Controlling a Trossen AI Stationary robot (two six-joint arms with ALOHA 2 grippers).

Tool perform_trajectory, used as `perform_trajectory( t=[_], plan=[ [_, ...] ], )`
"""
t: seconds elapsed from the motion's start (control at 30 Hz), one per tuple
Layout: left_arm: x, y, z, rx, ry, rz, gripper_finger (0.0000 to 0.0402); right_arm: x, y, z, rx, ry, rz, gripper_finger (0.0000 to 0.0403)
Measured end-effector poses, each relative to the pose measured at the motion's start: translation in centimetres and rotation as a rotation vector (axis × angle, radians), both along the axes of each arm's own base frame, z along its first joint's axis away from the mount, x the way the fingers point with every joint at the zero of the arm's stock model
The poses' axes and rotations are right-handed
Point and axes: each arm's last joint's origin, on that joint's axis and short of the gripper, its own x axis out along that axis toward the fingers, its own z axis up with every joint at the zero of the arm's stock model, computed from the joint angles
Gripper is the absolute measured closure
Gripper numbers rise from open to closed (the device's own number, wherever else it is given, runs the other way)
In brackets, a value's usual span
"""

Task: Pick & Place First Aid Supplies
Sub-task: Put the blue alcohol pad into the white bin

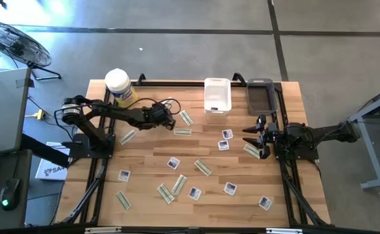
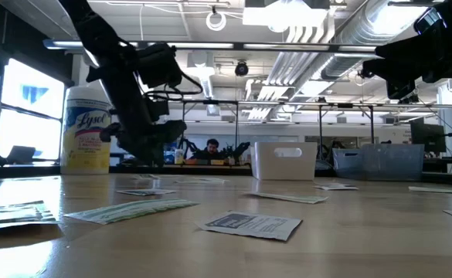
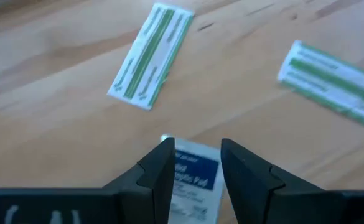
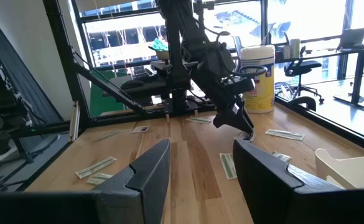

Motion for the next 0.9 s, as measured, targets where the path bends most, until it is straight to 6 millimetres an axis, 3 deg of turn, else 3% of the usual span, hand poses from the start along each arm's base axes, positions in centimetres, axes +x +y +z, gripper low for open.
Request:
perform_trajectory(
  t=[0.47,0.9],
  plan=[
    [-1.2,-0.2,-0.6,-0.013,0.092,0.058,0.0275,0.0,0.0,0.0,0.000,0.000,0.000,0.0233],
    [-2.0,0.0,-2.1,-0.052,0.005,0.082,0.0275,0.0,0.0,0.0,0.000,0.000,0.000,0.0233]
  ],
)
